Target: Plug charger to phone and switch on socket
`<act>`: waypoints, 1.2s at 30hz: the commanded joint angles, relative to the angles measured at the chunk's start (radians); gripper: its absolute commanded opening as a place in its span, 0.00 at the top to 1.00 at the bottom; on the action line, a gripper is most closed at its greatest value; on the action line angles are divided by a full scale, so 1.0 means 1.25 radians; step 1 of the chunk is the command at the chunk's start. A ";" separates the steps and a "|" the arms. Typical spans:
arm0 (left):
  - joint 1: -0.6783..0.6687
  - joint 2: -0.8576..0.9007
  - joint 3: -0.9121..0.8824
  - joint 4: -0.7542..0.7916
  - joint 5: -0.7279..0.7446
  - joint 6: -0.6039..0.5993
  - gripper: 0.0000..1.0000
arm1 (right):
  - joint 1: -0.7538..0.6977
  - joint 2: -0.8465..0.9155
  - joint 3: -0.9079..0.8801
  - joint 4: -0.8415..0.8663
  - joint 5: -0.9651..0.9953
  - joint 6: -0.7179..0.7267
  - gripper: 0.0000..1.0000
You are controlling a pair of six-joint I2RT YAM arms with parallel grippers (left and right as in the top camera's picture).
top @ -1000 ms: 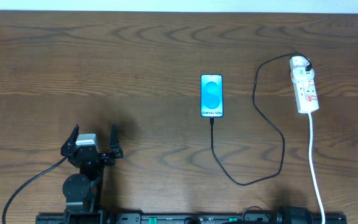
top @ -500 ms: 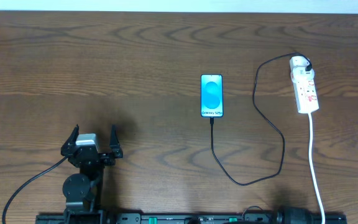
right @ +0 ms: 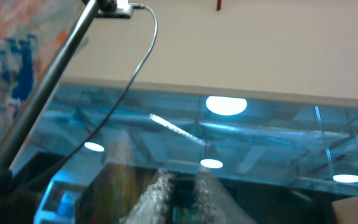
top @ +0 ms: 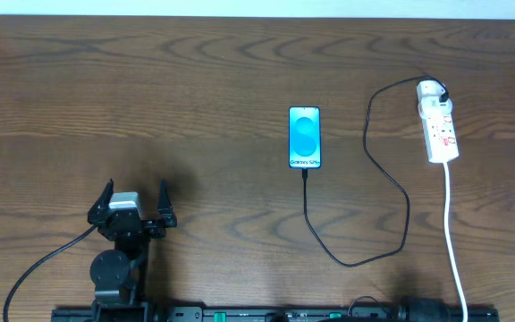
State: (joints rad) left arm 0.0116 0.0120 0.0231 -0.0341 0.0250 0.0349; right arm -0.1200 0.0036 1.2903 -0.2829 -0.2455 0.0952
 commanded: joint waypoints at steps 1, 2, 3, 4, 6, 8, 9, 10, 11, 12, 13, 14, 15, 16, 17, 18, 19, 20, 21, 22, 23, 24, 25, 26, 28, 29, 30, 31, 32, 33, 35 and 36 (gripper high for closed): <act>0.004 -0.005 -0.015 -0.028 0.001 0.014 0.02 | -0.005 0.003 -0.048 0.031 -0.016 -0.008 0.27; 0.004 -0.005 -0.015 -0.028 0.001 0.014 0.03 | -0.005 0.003 -0.061 0.045 -0.016 -0.008 0.01; 0.004 -0.005 -0.015 -0.029 0.001 0.014 0.02 | -0.005 0.003 -0.077 0.061 -0.016 -0.008 0.01; 0.004 -0.005 -0.015 -0.028 0.001 0.014 0.02 | -0.005 0.003 -0.093 0.076 -0.015 -0.009 0.01; 0.004 -0.005 -0.015 -0.028 0.001 0.014 0.02 | -0.007 0.003 -0.131 0.096 -0.016 -0.009 0.01; 0.004 -0.005 -0.015 -0.028 0.001 0.014 0.02 | -0.017 0.003 -0.173 0.128 -0.015 -0.009 0.01; 0.004 -0.005 -0.015 -0.028 0.001 0.014 0.02 | -0.023 0.003 -0.200 0.157 -0.015 -0.009 0.01; 0.004 -0.005 -0.015 -0.028 0.001 0.014 0.02 | -0.029 0.003 -0.227 0.185 -0.015 -0.009 0.01; 0.004 -0.005 -0.015 -0.028 0.001 0.014 0.02 | -0.033 0.004 -0.250 0.205 -0.014 -0.009 0.01; 0.004 -0.005 -0.015 -0.028 0.001 0.014 0.02 | -0.034 0.005 -0.274 0.219 -0.010 -0.009 0.01; 0.004 -0.005 -0.015 -0.028 0.001 0.014 0.02 | -0.034 0.006 -0.296 0.222 0.002 -0.009 0.01; 0.004 -0.005 -0.015 -0.028 0.001 0.014 0.02 | -0.034 0.006 -0.313 0.222 0.022 -0.009 0.01; 0.004 -0.005 -0.015 -0.028 0.001 0.014 0.02 | -0.034 0.006 -0.331 0.215 0.043 -0.009 0.01; 0.004 -0.005 -0.015 -0.028 0.001 0.014 0.02 | -0.034 0.006 -0.345 0.208 0.055 -0.009 0.01; 0.004 -0.005 -0.015 -0.028 0.001 0.014 0.02 | -0.034 0.006 -0.365 0.202 0.071 -0.009 0.01; 0.004 -0.005 -0.015 -0.028 0.001 0.014 0.02 | -0.034 0.006 -0.379 0.198 0.078 -0.009 0.01; 0.004 -0.005 -0.015 -0.028 0.001 0.014 0.02 | -0.034 0.006 -0.394 0.192 0.078 -0.009 0.01; 0.004 -0.005 -0.015 -0.028 0.001 0.014 0.02 | -0.034 0.006 -0.414 0.186 0.078 -0.009 0.01; 0.004 -0.005 -0.015 -0.028 0.001 0.014 0.02 | -0.034 0.006 -0.430 0.184 0.078 -0.009 0.01; 0.004 -0.005 -0.015 -0.028 0.001 0.014 0.02 | -0.034 0.006 -0.450 0.184 0.078 -0.009 0.01; 0.004 -0.005 -0.015 -0.028 0.001 0.014 0.02 | -0.034 0.006 -0.472 0.182 0.078 -0.009 0.01; 0.004 -0.005 -0.015 -0.028 0.001 0.014 0.02 | -0.034 0.006 -0.490 0.181 0.078 -0.009 0.01; 0.004 -0.005 -0.015 -0.028 0.001 0.014 0.02 | -0.034 0.006 -0.515 0.181 0.078 -0.009 0.01; 0.004 -0.005 -0.015 -0.029 0.001 0.014 0.02 | -0.034 0.006 -0.536 0.181 0.078 -0.009 0.01; 0.004 -0.005 -0.015 -0.028 0.001 0.014 0.02 | -0.034 0.006 -0.595 0.181 0.078 -0.009 0.01; 0.004 -0.005 -0.015 -0.028 0.001 0.014 0.02 | -0.034 0.006 -0.620 0.181 0.077 -0.009 0.01; 0.004 -0.005 -0.015 -0.028 0.001 0.014 0.02 | -0.034 0.006 -0.645 0.181 0.075 -0.008 0.01; 0.004 -0.005 -0.015 -0.028 0.001 0.014 0.02 | -0.034 0.006 -0.661 0.181 0.071 -0.008 0.01; 0.004 -0.005 -0.015 -0.029 0.001 0.014 0.02 | -0.034 0.006 -0.685 0.182 0.070 -0.008 0.01; 0.004 -0.005 -0.015 -0.028 0.001 0.014 0.02 | -0.034 0.006 -0.708 0.182 0.071 -0.009 0.01; 0.004 -0.005 -0.015 -0.028 0.001 0.014 0.02 | -0.034 0.006 -0.743 0.189 0.072 -0.009 0.01; 0.004 -0.005 -0.015 -0.029 0.001 0.014 0.02 | -0.034 0.006 -0.759 0.196 0.073 -0.009 0.01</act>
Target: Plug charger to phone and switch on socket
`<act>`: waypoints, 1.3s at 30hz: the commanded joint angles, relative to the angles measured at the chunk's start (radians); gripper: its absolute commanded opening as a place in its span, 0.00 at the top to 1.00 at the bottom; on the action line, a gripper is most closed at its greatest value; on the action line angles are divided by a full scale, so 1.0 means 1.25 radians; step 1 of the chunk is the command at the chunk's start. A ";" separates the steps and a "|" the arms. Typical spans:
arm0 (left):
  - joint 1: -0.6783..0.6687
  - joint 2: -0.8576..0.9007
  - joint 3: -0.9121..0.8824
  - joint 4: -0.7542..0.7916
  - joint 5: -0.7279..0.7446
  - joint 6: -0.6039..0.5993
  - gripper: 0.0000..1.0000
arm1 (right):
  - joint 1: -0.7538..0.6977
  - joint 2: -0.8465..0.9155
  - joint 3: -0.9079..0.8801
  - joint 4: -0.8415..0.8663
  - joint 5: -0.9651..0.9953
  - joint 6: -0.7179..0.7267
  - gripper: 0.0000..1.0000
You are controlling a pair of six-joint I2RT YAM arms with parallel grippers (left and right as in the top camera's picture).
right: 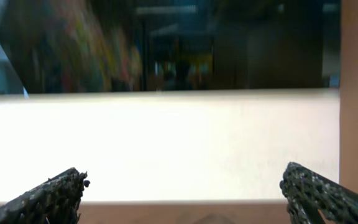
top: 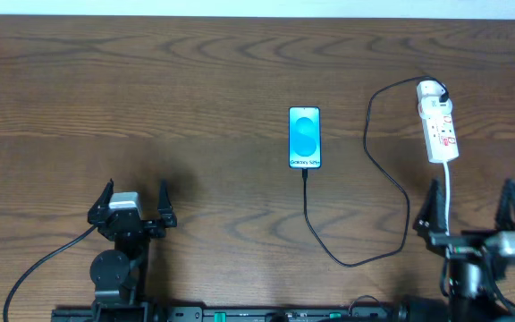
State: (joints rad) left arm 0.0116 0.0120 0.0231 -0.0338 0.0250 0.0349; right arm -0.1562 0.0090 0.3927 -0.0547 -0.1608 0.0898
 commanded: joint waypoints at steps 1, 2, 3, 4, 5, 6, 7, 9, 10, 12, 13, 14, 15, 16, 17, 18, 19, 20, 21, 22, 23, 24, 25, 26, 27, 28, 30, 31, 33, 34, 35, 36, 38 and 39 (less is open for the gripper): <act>0.004 -0.005 -0.015 -0.029 0.001 0.014 0.02 | -0.005 0.002 -0.058 0.019 0.010 -0.005 0.01; 0.004 -0.005 -0.015 -0.029 0.001 0.014 0.02 | -0.005 0.002 -0.071 0.024 0.010 -0.005 0.01; 0.004 -0.005 -0.015 -0.029 0.001 0.014 0.02 | -0.005 0.002 -0.083 0.031 0.010 -0.005 0.01; 0.004 -0.005 -0.015 -0.029 0.001 0.014 0.02 | -0.005 0.002 -0.097 0.036 0.010 -0.004 0.01; 0.004 -0.005 -0.015 -0.029 0.001 0.014 0.02 | -0.005 0.002 -0.107 0.036 0.010 -0.004 0.01; 0.004 -0.005 -0.015 -0.029 0.001 0.014 0.02 | -0.005 0.002 -0.116 0.036 0.010 -0.004 0.01; 0.004 -0.005 -0.015 -0.029 0.001 0.014 0.02 | -0.005 0.001 -0.124 0.036 0.010 -0.004 0.01; 0.004 -0.005 -0.015 -0.029 0.001 0.014 0.02 | -0.005 -0.002 -0.139 0.036 0.010 -0.004 0.01; 0.004 -0.005 -0.015 -0.029 0.001 0.014 0.02 | -0.005 -0.003 -0.146 0.036 0.010 -0.004 0.01; 0.004 -0.005 -0.015 -0.029 0.001 0.014 0.02 | -0.005 -0.003 -0.163 0.037 0.010 -0.004 0.01; 0.004 -0.005 -0.015 -0.029 0.001 0.014 0.02 | -0.005 -0.003 -0.170 0.039 0.010 -0.004 0.01; 0.004 -0.005 -0.015 -0.029 0.001 0.014 0.02 | -0.005 -0.003 -0.180 0.043 0.010 -0.004 0.01; 0.004 -0.005 -0.015 -0.029 0.001 0.014 0.02 | -0.005 -0.003 -0.192 0.051 0.010 0.000 0.01; 0.004 -0.005 -0.015 -0.029 0.001 0.014 0.02 | -0.005 -0.003 -0.205 0.063 0.009 0.005 0.01; 0.004 -0.005 -0.015 -0.029 0.001 0.014 0.02 | -0.005 -0.003 -0.227 0.088 0.009 0.014 0.01; 0.004 -0.005 -0.015 -0.029 0.001 0.014 0.02 | -0.005 -0.003 -0.242 0.107 0.010 0.022 0.01; 0.004 -0.005 -0.015 -0.029 0.001 0.014 0.02 | -0.003 -0.003 -0.257 0.127 0.009 0.024 0.01; 0.004 -0.005 -0.015 -0.029 0.001 0.014 0.02 | 0.001 -0.003 -0.268 0.144 0.010 0.023 0.01; 0.004 -0.005 -0.015 -0.029 0.001 0.014 0.02 | 0.007 -0.003 -0.278 0.156 0.010 0.023 0.01; 0.004 -0.005 -0.015 -0.029 0.001 0.014 0.02 | 0.013 -0.003 -0.283 0.161 0.010 0.023 0.01; 0.004 -0.005 -0.015 -0.029 0.001 0.014 0.02 | 0.017 -0.003 -0.286 0.161 0.010 0.023 0.01; 0.004 -0.005 -0.015 -0.029 0.001 0.014 0.02 | 0.021 -0.003 -0.287 0.161 0.010 0.023 0.01; 0.004 -0.005 -0.015 -0.029 0.001 0.014 0.02 | 0.027 -0.003 -0.290 0.161 0.010 0.023 0.01; 0.004 -0.005 -0.015 -0.029 0.001 0.014 0.02 | 0.031 -0.003 -0.292 0.161 0.011 0.023 0.01; 0.004 -0.005 -0.015 -0.029 0.001 0.014 0.02 | 0.034 -0.003 -0.295 0.161 0.018 0.023 0.01; 0.004 -0.005 -0.015 -0.029 0.001 0.014 0.02 | 0.036 -0.003 -0.298 0.161 0.023 0.023 0.01; 0.004 -0.005 -0.015 -0.029 0.001 0.014 0.02 | 0.045 -0.003 -0.309 0.161 0.037 0.023 0.01; 0.004 -0.005 -0.015 -0.029 0.001 0.014 0.02 | 0.051 -0.003 -0.311 0.153 0.043 0.023 0.01; 0.004 -0.005 -0.015 -0.029 0.001 0.014 0.02 | 0.061 -0.003 -0.310 0.138 0.046 0.023 0.01; 0.004 -0.005 -0.015 -0.029 0.001 0.014 0.02 | 0.064 -0.003 -0.310 0.134 0.046 0.023 0.01; 0.004 -0.005 -0.015 -0.029 0.001 0.014 0.02 | 0.066 -0.003 -0.310 0.131 0.046 0.023 0.01; 0.004 -0.005 -0.015 -0.029 0.001 0.014 0.02 | 0.068 -0.003 -0.310 0.128 0.046 0.023 0.01; 0.004 -0.005 -0.015 -0.029 0.001 0.014 0.02 | 0.070 -0.003 -0.310 0.114 0.046 0.023 0.01; 0.004 -0.005 -0.015 -0.029 0.001 0.014 0.02 | 0.070 -0.003 -0.310 0.103 0.046 0.023 0.01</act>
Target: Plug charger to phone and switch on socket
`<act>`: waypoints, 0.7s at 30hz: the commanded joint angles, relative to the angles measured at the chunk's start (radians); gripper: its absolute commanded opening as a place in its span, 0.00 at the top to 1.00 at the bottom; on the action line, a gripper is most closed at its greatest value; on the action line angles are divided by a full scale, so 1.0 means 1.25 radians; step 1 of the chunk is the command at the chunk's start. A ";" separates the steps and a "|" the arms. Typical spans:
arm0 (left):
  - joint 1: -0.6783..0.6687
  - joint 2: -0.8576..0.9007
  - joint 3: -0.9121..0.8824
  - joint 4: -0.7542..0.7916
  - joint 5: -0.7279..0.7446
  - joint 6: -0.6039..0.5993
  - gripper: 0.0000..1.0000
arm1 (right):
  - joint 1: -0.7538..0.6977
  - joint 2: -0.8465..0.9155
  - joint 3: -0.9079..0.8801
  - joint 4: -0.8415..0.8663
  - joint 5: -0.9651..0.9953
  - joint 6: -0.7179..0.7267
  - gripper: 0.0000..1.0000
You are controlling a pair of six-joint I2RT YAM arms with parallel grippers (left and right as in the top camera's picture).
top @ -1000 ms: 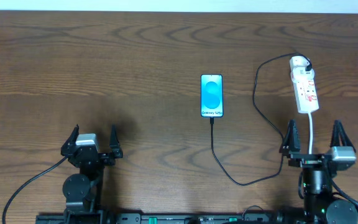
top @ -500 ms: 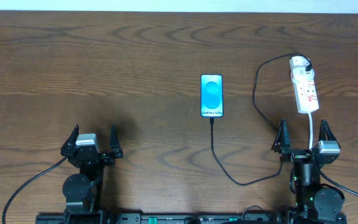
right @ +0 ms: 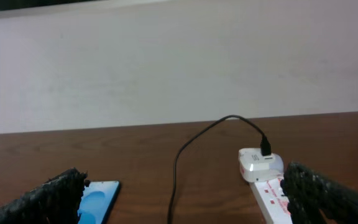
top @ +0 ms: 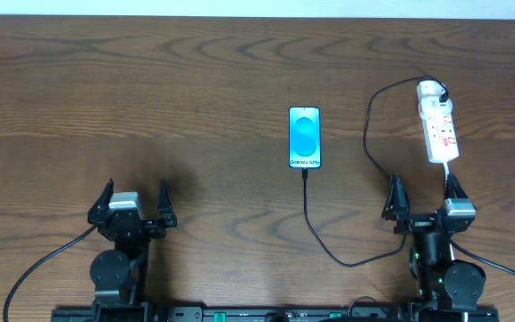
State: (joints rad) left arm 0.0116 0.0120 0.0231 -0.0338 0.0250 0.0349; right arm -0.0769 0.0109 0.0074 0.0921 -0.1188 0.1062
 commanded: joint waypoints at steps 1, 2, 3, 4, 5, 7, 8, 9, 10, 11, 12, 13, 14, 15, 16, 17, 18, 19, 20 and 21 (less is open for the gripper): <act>0.004 -0.005 -0.015 -0.029 0.001 0.014 0.02 | 0.007 -0.005 -0.002 -0.038 0.012 0.010 0.01; 0.004 -0.005 -0.015 -0.029 0.001 0.014 0.02 | 0.007 -0.005 -0.002 -0.059 0.012 0.010 0.01; 0.004 -0.005 -0.015 -0.029 0.001 0.014 0.02 | 0.007 -0.005 -0.002 -0.076 0.012 0.010 0.01; 0.004 -0.005 -0.015 -0.029 0.001 0.014 0.02 | 0.007 -0.005 -0.002 -0.093 0.012 0.010 0.01; 0.004 -0.005 -0.015 -0.029 0.001 0.014 0.02 | 0.007 -0.005 -0.002 -0.106 0.012 0.010 0.01; 0.004 -0.005 -0.015 -0.029 0.001 0.014 0.02 | 0.007 -0.005 -0.002 -0.128 0.012 0.010 0.01; 0.004 -0.005 -0.015 -0.029 0.001 0.014 0.02 | 0.007 -0.005 -0.002 -0.127 0.012 0.010 0.01; 0.004 -0.005 -0.015 -0.029 0.001 0.014 0.02 | 0.007 -0.005 -0.002 -0.128 0.012 0.010 0.01; 0.004 -0.005 -0.015 -0.029 0.001 0.014 0.02 | 0.007 -0.005 -0.002 -0.128 0.013 0.010 0.01; 0.004 -0.005 -0.015 -0.029 0.001 0.014 0.02 | 0.007 -0.005 -0.002 -0.127 0.012 0.010 0.01; 0.004 -0.005 -0.015 -0.029 0.001 0.014 0.02 | 0.007 -0.005 -0.002 -0.128 0.013 0.010 0.01; 0.004 -0.005 -0.015 -0.029 0.001 0.014 0.02 | 0.007 -0.005 -0.002 -0.128 0.013 0.010 0.01; 0.004 -0.005 -0.015 -0.029 0.001 0.014 0.02 | 0.007 -0.005 -0.002 -0.128 0.013 0.010 0.01; 0.004 -0.005 -0.015 -0.029 0.001 0.014 0.02 | 0.007 -0.005 -0.002 -0.128 0.013 0.010 0.01; 0.004 -0.005 -0.015 -0.029 0.001 0.014 0.02 | 0.007 -0.005 -0.002 -0.128 0.013 0.009 0.01; 0.004 -0.005 -0.015 -0.029 0.001 0.014 0.02 | 0.007 -0.005 -0.002 -0.128 0.013 0.009 0.01; 0.004 -0.005 -0.015 -0.029 0.001 0.014 0.02 | 0.007 -0.005 -0.002 -0.128 0.013 0.009 0.01; 0.004 -0.005 -0.015 -0.029 0.001 0.014 0.02 | 0.007 -0.005 -0.002 -0.128 0.013 0.005 0.01; 0.004 -0.005 -0.015 -0.029 0.001 0.014 0.02 | 0.007 -0.005 -0.002 -0.128 0.012 -0.002 0.01; 0.004 -0.005 -0.015 -0.029 0.001 0.014 0.02 | 0.007 -0.005 -0.002 -0.128 0.012 -0.011 0.01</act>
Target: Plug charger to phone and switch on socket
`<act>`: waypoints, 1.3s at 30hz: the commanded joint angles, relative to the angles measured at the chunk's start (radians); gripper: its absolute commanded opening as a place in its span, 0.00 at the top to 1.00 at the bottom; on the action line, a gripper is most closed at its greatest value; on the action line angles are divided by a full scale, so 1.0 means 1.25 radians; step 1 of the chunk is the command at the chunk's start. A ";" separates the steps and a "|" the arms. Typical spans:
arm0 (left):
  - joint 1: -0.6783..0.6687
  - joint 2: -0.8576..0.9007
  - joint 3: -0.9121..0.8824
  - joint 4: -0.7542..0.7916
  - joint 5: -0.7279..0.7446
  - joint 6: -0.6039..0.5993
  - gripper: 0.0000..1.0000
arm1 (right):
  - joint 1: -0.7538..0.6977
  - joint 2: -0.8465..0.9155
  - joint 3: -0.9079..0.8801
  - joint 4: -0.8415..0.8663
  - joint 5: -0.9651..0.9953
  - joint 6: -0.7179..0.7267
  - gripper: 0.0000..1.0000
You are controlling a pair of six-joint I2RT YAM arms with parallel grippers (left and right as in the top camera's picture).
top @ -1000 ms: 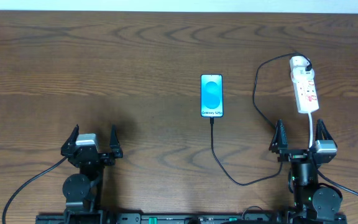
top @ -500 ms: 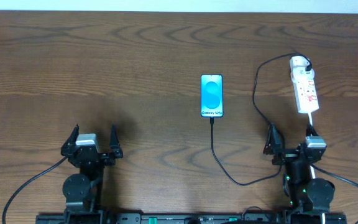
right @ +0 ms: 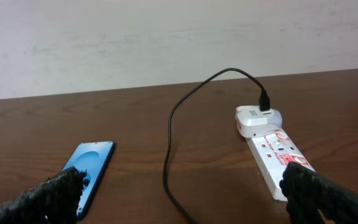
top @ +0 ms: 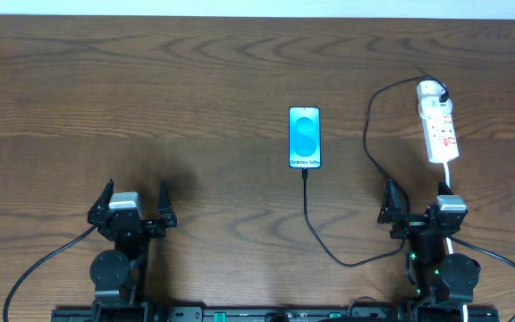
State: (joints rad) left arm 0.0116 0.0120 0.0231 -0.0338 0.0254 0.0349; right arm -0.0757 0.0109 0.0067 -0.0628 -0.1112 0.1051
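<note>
A phone (top: 304, 137) with a lit blue screen lies face up mid-table; it also shows in the right wrist view as the phone (right: 91, 172). A black cable (top: 365, 161) runs from the phone's near end in a loop to a white charger (top: 431, 89) plugged into the far end of a white socket strip (top: 441, 132). The strip (right: 277, 158) and charger (right: 258, 119) lie ahead of my right gripper (top: 420, 209), which stands open near the front edge, empty. My left gripper (top: 132, 204) stands open at the front left, empty.
The wooden table (top: 150, 89) ends at a pale wall (right: 166, 37) at the back. The strip's white lead (top: 450, 192) runs toward the front edge past my right arm. A black cable trails from the left arm's base (top: 34, 268).
My right gripper has shifted slightly left and nearer the front edge, and its camera has tilted down, so the phone and strip show more fully. The left arm, phone, cable and strip have not moved.
At first the right arm was out of the overhead view, its camera facing up at ceiling lights. Then it showed at the front right, open, facing the wall. Later it stood open before the strip, and now sits a little left. Phone and cable stayed put throughout.
</note>
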 commanded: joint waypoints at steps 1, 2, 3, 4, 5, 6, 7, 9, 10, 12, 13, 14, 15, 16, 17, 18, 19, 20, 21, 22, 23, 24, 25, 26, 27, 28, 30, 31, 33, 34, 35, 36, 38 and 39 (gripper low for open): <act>0.004 -0.005 -0.015 -0.029 0.001 0.014 0.02 | 0.006 -0.005 -0.002 -0.004 0.006 -0.023 0.01; 0.004 -0.005 -0.015 -0.029 0.001 0.014 0.02 | 0.006 -0.005 -0.002 -0.004 0.006 -0.034 0.01; 0.004 -0.005 -0.015 -0.029 0.001 0.014 0.02 | 0.006 -0.005 -0.002 -0.004 0.006 -0.042 0.01; 0.004 -0.005 -0.015 -0.029 0.001 0.014 0.02 | 0.006 -0.005 -0.002 -0.004 0.006 -0.044 0.01; 0.004 -0.005 -0.015 -0.029 0.001 0.014 0.02 | 0.006 -0.005 -0.002 -0.004 0.006 -0.044 0.01; 0.004 -0.005 -0.015 -0.029 0.001 0.014 0.02 | 0.006 -0.005 -0.002 -0.004 0.006 -0.044 0.01; 0.004 -0.005 -0.015 -0.029 0.001 0.014 0.02 | 0.006 -0.005 -0.002 -0.004 0.006 -0.047 0.01; 0.004 -0.005 -0.015 -0.029 0.001 0.014 0.02 | 0.006 -0.005 -0.002 -0.004 0.006 -0.053 0.01; 0.004 -0.005 -0.015 -0.029 0.001 0.014 0.02 | 0.006 -0.005 -0.002 -0.004 0.006 -0.056 0.01; 0.004 -0.005 -0.015 -0.029 0.001 0.014 0.02 | 0.006 -0.005 -0.002 -0.004 0.006 -0.056 0.01; 0.004 -0.005 -0.015 -0.029 0.001 0.014 0.02 | 0.006 -0.005 -0.002 -0.004 0.006 -0.056 0.01; 0.004 -0.005 -0.015 -0.029 0.001 0.014 0.02 | 0.006 -0.005 -0.002 -0.004 0.006 -0.056 0.01; 0.004 -0.005 -0.015 -0.029 0.001 0.014 0.02 | 0.006 -0.005 -0.002 -0.004 0.007 -0.056 0.01; 0.004 -0.005 -0.015 -0.029 0.001 0.014 0.02 | 0.006 -0.005 -0.002 -0.004 0.007 -0.056 0.01; 0.004 -0.005 -0.015 -0.029 0.001 0.014 0.02 | 0.006 -0.005 -0.002 -0.004 0.006 -0.056 0.01; 0.004 -0.005 -0.015 -0.029 0.001 0.014 0.02 | 0.006 -0.005 -0.002 -0.004 0.006 -0.056 0.01; 0.004 -0.005 -0.015 -0.029 0.001 0.014 0.02 | 0.006 -0.005 -0.002 -0.003 0.006 -0.056 0.01; 0.004 -0.005 -0.015 -0.029 0.001 0.014 0.02 | 0.006 -0.005 -0.002 -0.003 0.006 -0.056 0.01; 0.004 -0.005 -0.015 -0.029 0.001 0.014 0.02 | 0.006 -0.005 -0.002 -0.003 0.006 -0.056 0.01; 0.004 -0.005 -0.015 -0.029 0.001 0.014 0.02 | 0.006 -0.005 -0.002 -0.003 0.006 -0.056 0.01; 0.004 -0.005 -0.015 -0.029 0.001 0.014 0.02 | 0.006 -0.005 -0.002 -0.003 0.006 -0.056 0.01; 0.004 -0.005 -0.015 -0.029 0.001 0.014 0.02 | 0.006 -0.005 -0.002 -0.003 0.006 -0.056 0.01; 0.004 -0.005 -0.015 -0.029 0.001 0.014 0.02 | 0.006 -0.005 -0.002 -0.003 0.006 -0.056 0.01; 0.004 -0.005 -0.015 -0.029 0.001 0.014 0.02 | 0.006 -0.005 -0.002 -0.003 0.006 -0.056 0.01; 0.004 -0.005 -0.015 -0.029 0.001 0.014 0.02 | 0.006 -0.005 -0.002 -0.003 0.006 -0.056 0.01; 0.004 -0.005 -0.015 -0.029 0.001 0.014 0.02 | 0.006 -0.005 -0.002 -0.003 0.006 -0.056 0.01; 0.004 -0.005 -0.015 -0.029 0.001 0.014 0.02 | 0.006 -0.005 -0.002 -0.003 0.006 -0.056 0.01; 0.004 -0.005 -0.015 -0.029 0.001 0.014 0.02 | 0.006 -0.005 -0.002 -0.003 0.006 -0.056 0.01; 0.004 -0.005 -0.015 -0.029 0.001 0.014 0.02 | 0.006 -0.005 -0.002 -0.003 0.006 -0.056 0.01; 0.004 -0.005 -0.015 -0.029 0.001 0.014 0.02 | 0.006 -0.005 -0.001 -0.003 0.006 -0.056 0.01; 0.004 -0.005 -0.015 -0.029 0.001 0.014 0.02 | 0.006 -0.005 -0.001 -0.003 0.006 -0.056 0.01; 0.004 -0.005 -0.015 -0.029 0.001 0.014 0.02 | 0.006 -0.005 -0.001 -0.004 0.006 -0.056 0.01; 0.004 -0.005 -0.015 -0.029 0.001 0.014 0.02 | 0.006 -0.005 -0.001 -0.003 0.006 -0.056 0.01; 0.004 -0.005 -0.015 -0.029 0.001 0.014 0.02 | 0.006 -0.005 -0.001 -0.004 0.006 -0.056 0.01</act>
State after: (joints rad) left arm 0.0116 0.0120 0.0231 -0.0338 0.0250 0.0349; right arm -0.0757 0.0109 0.0067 -0.0631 -0.1112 0.0475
